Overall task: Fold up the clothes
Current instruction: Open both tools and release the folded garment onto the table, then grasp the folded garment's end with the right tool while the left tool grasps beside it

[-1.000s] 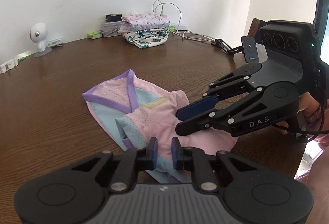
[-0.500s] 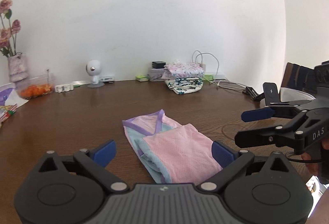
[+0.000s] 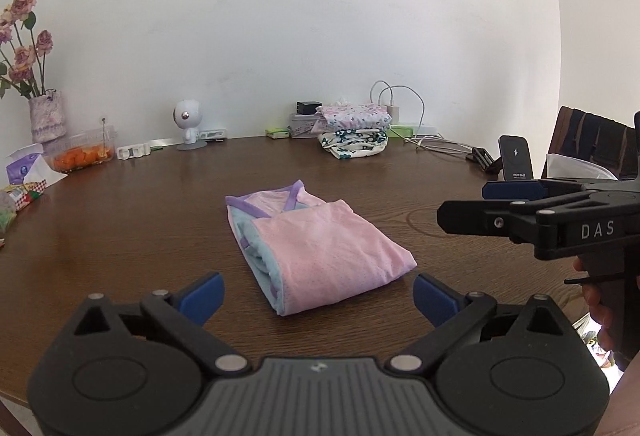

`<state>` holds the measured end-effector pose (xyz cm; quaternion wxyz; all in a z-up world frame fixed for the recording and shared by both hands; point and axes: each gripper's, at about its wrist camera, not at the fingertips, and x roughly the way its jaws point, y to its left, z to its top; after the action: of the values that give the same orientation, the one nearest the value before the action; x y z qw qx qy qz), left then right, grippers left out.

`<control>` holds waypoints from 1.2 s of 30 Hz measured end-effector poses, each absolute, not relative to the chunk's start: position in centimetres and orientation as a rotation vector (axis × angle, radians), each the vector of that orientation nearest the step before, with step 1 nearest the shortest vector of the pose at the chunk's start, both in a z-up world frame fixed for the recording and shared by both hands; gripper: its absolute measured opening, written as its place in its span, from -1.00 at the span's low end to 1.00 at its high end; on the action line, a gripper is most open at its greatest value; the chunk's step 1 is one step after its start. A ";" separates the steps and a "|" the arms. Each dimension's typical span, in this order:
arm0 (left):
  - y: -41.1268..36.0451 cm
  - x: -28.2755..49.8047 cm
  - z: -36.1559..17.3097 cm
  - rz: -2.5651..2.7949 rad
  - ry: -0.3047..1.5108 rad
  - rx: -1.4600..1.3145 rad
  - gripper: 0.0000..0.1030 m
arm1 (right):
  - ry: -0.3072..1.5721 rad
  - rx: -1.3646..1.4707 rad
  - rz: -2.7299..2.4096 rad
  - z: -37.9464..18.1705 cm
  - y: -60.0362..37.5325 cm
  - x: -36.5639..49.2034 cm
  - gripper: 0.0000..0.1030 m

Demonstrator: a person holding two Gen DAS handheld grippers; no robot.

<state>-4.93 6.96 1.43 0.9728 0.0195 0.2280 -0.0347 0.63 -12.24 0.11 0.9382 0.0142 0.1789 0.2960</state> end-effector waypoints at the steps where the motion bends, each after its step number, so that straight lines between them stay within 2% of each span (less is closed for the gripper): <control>1: 7.1 -4.9 1.4 -0.064 0.462 0.040 0.96 | 0.362 -0.010 0.614 0.1 -12.1 0.7 0.99; 12: 8.7 -4.5 1.0 -0.042 0.477 0.029 0.96 | 0.317 -0.328 0.678 0.9 -9.9 2.1 0.99; 18: 9.4 -4.1 1.3 -0.020 0.471 0.051 0.96 | 0.269 -0.745 0.895 -0.6 -7.3 3.0 0.99; 23: 9.9 -3.9 1.5 0.001 0.459 0.054 0.96 | 0.258 -0.891 1.004 -1.5 -5.2 4.1 0.97; 26: 10.1 -3.7 1.7 0.001 0.461 0.056 0.96 | 0.260 -0.933 1.046 -1.8 -4.4 4.7 0.75; 33: 10.4 -3.3 1.9 -0.015 0.457 0.068 0.96 | 0.250 -1.027 1.119 -2.3 -3.2 5.0 0.60; 35: 10.5 -3.0 1.9 -0.028 0.457 0.081 0.96 | 0.248 -1.044 1.139 -2.2 -3.0 5.1 0.36; 36: 10.5 -2.9 1.9 -0.034 0.459 0.093 0.96 | 0.247 -1.052 1.149 -2.2 -3.0 5.1 0.33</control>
<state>-2.89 10.46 1.89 0.9726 0.0460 0.2272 -0.0168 5.12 -2.95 -2.21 0.7047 -0.4732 0.1111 0.5168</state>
